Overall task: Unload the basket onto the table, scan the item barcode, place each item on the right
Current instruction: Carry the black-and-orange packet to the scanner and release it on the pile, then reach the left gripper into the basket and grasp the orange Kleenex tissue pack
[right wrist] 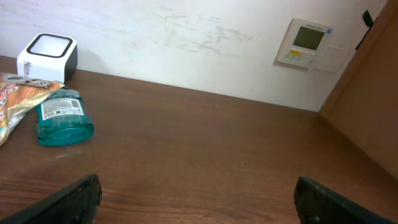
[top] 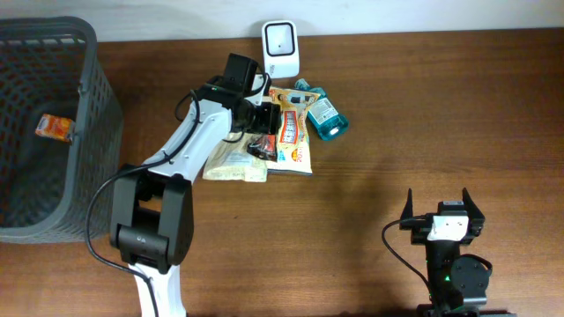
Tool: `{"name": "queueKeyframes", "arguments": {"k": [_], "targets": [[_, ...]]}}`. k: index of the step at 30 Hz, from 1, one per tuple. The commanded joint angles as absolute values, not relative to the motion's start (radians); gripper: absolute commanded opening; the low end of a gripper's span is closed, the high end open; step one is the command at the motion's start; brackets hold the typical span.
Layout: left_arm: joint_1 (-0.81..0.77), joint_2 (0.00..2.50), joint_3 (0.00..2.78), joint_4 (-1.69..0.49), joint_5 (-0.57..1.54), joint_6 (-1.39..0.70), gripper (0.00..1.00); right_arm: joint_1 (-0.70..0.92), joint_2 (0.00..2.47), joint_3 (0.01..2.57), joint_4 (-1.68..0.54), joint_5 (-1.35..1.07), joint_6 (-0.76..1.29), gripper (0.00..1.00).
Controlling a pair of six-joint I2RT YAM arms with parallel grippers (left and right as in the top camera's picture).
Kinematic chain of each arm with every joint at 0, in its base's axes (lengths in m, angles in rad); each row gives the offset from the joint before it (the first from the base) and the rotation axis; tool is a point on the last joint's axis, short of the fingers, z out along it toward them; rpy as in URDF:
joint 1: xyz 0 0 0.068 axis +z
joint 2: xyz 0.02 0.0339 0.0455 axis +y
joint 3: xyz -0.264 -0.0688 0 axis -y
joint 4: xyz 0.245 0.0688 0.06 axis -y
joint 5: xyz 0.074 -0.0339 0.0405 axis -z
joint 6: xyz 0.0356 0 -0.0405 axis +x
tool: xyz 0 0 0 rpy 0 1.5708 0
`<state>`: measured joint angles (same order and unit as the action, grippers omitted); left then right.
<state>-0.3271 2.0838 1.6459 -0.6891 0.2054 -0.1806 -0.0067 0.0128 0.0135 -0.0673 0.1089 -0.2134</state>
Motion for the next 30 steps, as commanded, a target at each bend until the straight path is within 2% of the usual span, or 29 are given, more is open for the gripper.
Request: {"name": "queueKeyframes", "arguments": {"k": [1,9,15,16,17,20,27,30], "targets": [[-0.315,2.027,1.709,-0.720,0.195,-0.183,0.80,-0.001,0.007,0.006,-0.071,0.125,-0.213,0.98],[-0.222,1.785,2.006,-0.854,0.139,-0.182,0.82,-0.001,0.007,0.006,-0.071,0.125,-0.213,0.98],[-0.022,1.629,2.075,-0.838,-0.215,-0.182,0.82,-0.001,0.007,0.006,-0.071,0.125,-0.213,0.98],[0.028,1.629,2.075,-0.840,-0.265,-0.181,0.82,-0.001,0.007,0.006,-0.071,0.125,-0.213,0.98],[0.080,1.636,2.075,-0.842,-0.295,-0.164,0.87,-0.001,0.007,0.006,-0.071,0.125,-0.213,0.98],[0.212,1.672,2.075,-0.854,-0.334,-0.116,0.88,-0.001,0.007,0.006,-0.071,0.125,-0.213,0.98],[0.412,1.809,2.075,-0.956,-0.311,-0.055,0.91,-0.001,0.007,0.006,-0.071,0.125,-0.213,0.98],[0.451,1.878,2.075,-0.995,-0.266,-0.054,0.84,-0.001,0.007,0.006,-0.071,0.125,-0.213,0.98]]}}
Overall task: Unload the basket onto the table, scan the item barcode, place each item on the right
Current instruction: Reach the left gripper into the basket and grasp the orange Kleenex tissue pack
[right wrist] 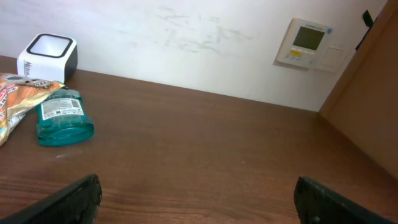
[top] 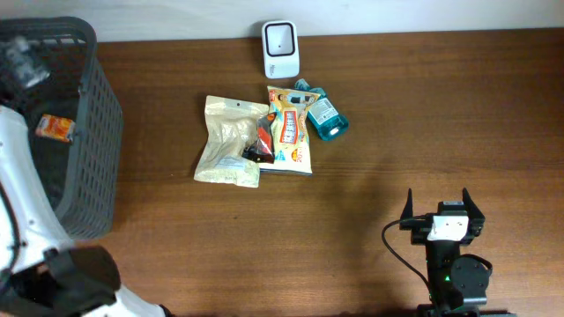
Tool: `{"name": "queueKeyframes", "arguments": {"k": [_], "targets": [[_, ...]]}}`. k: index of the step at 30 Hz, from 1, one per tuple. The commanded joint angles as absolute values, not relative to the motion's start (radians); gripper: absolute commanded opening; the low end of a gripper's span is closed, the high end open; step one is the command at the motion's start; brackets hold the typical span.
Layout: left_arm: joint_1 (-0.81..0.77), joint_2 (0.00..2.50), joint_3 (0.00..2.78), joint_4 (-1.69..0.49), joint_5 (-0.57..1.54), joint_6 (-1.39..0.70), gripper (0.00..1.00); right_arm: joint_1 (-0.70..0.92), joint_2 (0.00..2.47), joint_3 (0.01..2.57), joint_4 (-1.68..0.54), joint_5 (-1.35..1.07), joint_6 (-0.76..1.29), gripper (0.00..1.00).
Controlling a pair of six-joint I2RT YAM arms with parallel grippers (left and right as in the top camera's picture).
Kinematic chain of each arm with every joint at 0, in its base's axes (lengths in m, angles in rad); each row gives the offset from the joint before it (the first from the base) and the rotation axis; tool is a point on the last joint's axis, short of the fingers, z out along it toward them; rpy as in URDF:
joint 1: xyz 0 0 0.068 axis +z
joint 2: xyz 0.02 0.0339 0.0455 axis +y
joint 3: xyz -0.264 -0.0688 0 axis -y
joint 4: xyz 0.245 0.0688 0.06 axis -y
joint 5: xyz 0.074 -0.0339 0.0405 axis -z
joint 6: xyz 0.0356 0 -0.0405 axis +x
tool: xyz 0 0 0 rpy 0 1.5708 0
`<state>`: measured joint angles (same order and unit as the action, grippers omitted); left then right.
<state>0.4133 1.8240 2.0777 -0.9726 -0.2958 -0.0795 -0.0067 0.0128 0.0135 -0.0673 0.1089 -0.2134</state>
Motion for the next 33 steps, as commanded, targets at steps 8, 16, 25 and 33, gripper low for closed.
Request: {"name": "queueKeyframes", "arguments": {"k": [8,16,25,33], "targets": [[0.456,2.077,2.075,-0.995,-0.205,0.050,0.85,-0.001,0.007,0.006,-0.071,0.125,-0.213,0.99],[0.456,2.233,2.075,-0.983,-0.206,-0.084,0.78,-0.001,0.007,0.006,-0.071,0.125,-0.213,0.99],[0.458,2.292,2.075,-0.952,-0.205,-0.405,0.75,-0.001,0.007,0.006,-0.071,0.125,-0.213,0.98],[0.466,2.356,2.075,-0.929,-0.206,-0.554,0.77,-0.001,0.007,0.006,-0.071,0.125,-0.213,0.98]]}}
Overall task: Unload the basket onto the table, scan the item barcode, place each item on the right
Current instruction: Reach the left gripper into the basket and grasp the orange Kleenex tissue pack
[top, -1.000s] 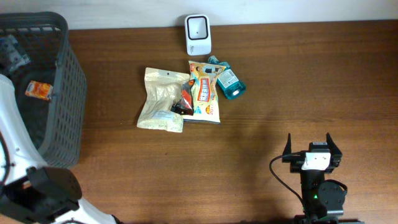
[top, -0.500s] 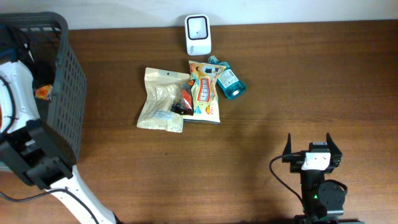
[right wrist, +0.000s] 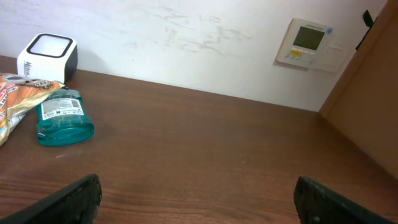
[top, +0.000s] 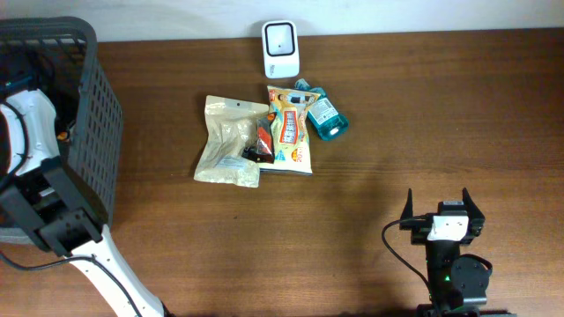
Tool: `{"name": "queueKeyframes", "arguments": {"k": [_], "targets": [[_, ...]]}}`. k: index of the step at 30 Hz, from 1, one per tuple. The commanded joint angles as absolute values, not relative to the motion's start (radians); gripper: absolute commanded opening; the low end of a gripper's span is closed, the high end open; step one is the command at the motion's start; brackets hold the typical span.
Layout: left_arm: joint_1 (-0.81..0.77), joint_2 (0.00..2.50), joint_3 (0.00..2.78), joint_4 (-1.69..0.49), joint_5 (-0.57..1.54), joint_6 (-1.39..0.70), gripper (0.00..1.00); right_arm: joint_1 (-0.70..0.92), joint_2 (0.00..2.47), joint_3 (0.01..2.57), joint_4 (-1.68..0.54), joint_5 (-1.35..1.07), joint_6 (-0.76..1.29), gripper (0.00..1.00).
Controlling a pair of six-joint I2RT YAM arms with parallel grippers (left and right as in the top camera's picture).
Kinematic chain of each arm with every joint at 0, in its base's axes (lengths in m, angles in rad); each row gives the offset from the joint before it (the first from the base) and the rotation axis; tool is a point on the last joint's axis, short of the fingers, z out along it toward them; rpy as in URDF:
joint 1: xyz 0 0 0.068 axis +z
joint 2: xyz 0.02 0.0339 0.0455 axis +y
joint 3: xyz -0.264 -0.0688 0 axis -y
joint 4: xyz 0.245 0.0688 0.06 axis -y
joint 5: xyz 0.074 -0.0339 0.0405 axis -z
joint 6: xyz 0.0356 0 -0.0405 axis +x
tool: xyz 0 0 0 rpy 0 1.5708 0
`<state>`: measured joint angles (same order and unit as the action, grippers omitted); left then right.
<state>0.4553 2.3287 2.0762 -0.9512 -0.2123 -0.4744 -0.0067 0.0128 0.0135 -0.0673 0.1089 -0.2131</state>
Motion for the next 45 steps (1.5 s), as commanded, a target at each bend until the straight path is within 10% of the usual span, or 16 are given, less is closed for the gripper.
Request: {"name": "queueKeyframes", "arguments": {"k": [1,22,30,45], "targets": [[0.468,2.359,2.075,-0.917,-0.206,-0.554,0.77,-0.001,0.007,0.006,-0.071,0.125,-0.213,0.98],[0.480,2.486,2.075,-0.830,-0.199,-0.557,0.64,-0.001,0.007,0.006,-0.071,0.125,-0.213,0.98],[0.481,2.487,2.075,-0.830,-0.277,-0.519,0.00,-0.001,0.007,0.006,-0.071,0.125,-0.213,0.98],[0.480,2.057,2.139,-0.989,-0.054,-0.519,0.00,-0.001,0.007,0.006,-0.071,0.125,-0.213,0.98]]}}
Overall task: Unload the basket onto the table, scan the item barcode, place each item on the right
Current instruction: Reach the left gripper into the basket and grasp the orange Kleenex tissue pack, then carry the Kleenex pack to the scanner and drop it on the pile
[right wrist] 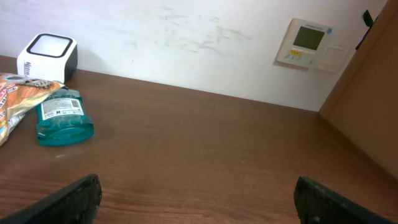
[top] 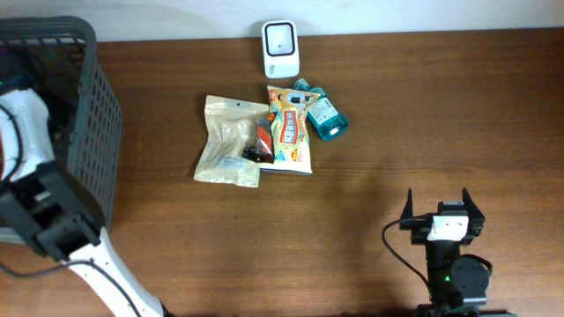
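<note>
The white barcode scanner (top: 280,37) stands at the table's back edge; in the right wrist view the scanner (right wrist: 46,55) is at the far left. In front of it lie a beige pouch (top: 231,141), an orange snack packet (top: 290,132), a small dark item (top: 262,141) and a teal bottle (top: 322,113), the bottle (right wrist: 64,116) also showing to the right wrist. My left arm (top: 26,123) reaches into the dark basket (top: 88,106); its fingers cannot be made out. My right gripper (right wrist: 199,208) sits open and empty near the front edge, far from the pile.
The mesh basket fills the left side of the table, its wall rising beside the left arm. A wall with a thermostat (right wrist: 310,42) stands behind the table, and a brown panel (right wrist: 373,93) is at the right.
The left arm has shifted slightly inside the basket. The orange item that peeked out beside it in the basket no longer shows. The right gripper and the pile have not moved.
First my left gripper was at the pile by the scanner, with an orange item lying in the basket. Then the arm was over at the basket and the beige pouch lay a little further back. Since then the arm has stayed down in the basket.
</note>
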Tool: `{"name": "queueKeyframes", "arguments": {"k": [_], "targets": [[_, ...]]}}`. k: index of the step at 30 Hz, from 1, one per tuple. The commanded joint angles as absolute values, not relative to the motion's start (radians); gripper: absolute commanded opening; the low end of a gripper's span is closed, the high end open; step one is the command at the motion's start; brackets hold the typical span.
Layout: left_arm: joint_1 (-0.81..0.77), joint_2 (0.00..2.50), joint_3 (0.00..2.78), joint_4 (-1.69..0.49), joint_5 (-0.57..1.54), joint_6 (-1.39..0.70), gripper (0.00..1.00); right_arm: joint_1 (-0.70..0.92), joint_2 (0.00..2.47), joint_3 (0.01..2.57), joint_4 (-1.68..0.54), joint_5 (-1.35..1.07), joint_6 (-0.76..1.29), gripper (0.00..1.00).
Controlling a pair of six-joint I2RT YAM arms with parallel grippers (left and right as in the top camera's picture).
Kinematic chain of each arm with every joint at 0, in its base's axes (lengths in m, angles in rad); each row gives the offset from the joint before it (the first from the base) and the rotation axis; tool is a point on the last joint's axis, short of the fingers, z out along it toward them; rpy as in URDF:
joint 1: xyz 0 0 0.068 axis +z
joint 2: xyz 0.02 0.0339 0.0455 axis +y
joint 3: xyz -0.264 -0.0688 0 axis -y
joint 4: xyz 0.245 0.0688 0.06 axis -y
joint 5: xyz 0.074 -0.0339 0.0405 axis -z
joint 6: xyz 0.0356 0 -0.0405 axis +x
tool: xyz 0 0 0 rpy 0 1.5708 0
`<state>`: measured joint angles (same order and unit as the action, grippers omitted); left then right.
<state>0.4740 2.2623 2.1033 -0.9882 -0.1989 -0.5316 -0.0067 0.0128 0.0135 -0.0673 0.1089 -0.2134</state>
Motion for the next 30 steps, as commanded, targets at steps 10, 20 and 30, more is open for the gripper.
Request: {"name": "queueKeyframes", "arguments": {"k": [10,20,30], "targets": [[0.425,1.649,2.139,-1.107,0.323,-0.530,0.00,-0.001,0.007,0.006,-0.071,0.125,-0.213,0.98],[-0.072,1.630,2.093,-1.218,0.218,-0.423,0.00,-0.001,0.007,0.006,-0.071,0.125,-0.213,0.98],[-0.387,1.961,1.990,-1.153,-0.147,-0.411,0.00,-0.001,0.007,0.006,-0.071,0.125,-0.213,0.98]]}}
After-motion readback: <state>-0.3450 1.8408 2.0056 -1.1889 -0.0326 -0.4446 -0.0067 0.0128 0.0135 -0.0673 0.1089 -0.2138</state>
